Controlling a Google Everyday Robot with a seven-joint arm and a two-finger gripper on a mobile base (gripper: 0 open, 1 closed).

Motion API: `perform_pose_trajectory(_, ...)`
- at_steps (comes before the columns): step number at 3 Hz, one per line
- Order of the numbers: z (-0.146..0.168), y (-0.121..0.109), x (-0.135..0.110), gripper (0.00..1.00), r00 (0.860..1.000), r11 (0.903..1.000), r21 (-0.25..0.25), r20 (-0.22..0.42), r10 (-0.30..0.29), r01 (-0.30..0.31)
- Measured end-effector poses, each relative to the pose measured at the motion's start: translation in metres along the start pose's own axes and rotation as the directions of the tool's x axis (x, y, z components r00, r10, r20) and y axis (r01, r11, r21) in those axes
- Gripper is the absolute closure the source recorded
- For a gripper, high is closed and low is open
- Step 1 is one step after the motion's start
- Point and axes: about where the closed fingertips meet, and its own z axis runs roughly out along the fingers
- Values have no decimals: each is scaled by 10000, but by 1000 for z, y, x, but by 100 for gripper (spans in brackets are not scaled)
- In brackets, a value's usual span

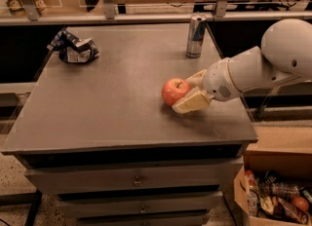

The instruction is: Move apple near redbull can

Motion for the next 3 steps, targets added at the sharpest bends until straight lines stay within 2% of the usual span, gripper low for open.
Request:
perform_pose_trajectory(1, 1, 1, -1, 88, 10000, 10000, -26, -3, -20, 20)
perform_pose_trajectory(2, 0, -15, -4, 100, 9992, 9999, 87, 389, 93, -96)
perform_pose_trajectory(3, -8, -44, -15, 100, 9971, 9992, 384, 755, 103, -132)
